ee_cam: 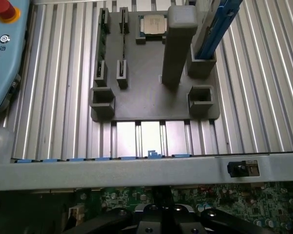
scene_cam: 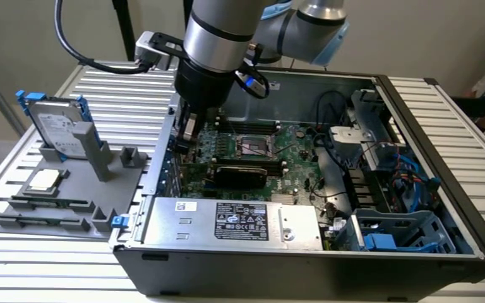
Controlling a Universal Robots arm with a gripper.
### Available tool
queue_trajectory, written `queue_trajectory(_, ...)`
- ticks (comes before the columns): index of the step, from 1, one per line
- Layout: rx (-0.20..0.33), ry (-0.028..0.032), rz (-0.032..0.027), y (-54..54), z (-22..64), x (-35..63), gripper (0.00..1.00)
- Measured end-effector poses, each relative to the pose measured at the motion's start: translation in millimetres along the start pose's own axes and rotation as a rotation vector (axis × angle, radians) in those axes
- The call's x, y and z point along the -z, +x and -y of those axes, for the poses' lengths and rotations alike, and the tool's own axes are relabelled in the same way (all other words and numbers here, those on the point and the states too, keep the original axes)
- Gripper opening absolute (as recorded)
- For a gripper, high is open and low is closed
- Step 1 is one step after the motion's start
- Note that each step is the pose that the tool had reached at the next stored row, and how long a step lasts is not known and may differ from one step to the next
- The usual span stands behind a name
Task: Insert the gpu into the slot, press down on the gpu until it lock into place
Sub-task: 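Press down on the gpu until it lock into place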
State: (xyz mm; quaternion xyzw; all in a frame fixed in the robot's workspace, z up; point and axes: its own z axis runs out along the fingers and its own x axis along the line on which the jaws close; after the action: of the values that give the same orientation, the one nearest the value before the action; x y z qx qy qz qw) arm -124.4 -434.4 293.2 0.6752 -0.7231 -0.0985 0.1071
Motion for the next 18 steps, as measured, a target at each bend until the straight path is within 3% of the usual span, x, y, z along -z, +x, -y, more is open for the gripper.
queue_trajectory(7, -0.005, 0.0001, 0.0014, -0.3, -0.2, -1.6, 0.11)
queue_trajectory(11, -0.007, -0.0007, 0.0029, -0.5, 0.1, 2.6, 0.11)
queue_trajectory(18, -0.007, -0.0008, 0.0015, -0.9, 8.7, 11.1, 0.11)
